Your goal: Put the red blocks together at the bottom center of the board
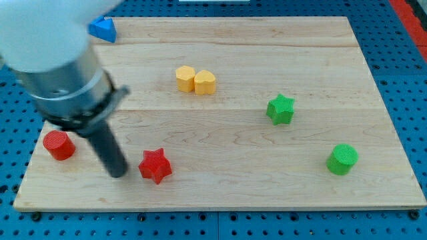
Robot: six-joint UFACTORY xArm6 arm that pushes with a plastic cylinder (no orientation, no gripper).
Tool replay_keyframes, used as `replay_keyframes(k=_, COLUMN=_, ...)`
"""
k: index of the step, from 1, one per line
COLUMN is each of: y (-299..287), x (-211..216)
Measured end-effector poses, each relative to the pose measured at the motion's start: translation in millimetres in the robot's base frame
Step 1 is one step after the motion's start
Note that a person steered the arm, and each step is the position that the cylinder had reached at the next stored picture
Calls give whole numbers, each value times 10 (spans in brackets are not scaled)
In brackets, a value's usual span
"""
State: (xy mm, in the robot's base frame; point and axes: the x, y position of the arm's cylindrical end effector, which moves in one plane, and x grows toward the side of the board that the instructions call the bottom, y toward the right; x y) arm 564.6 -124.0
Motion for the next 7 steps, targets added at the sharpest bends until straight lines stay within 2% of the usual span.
replay_keyframes(k=1, y=880, x=0)
replay_keyframes(k=2, y=1325, x=37)
replay_keyframes(k=3, y=801, x=370)
replay_keyframes(k=4, y=-246, x=523)
replay_keyframes(k=5, y=-1301, x=482)
replay_keyframes(k=6, y=-1799, x=264)
replay_keyframes(k=7, y=-1809, x=-36)
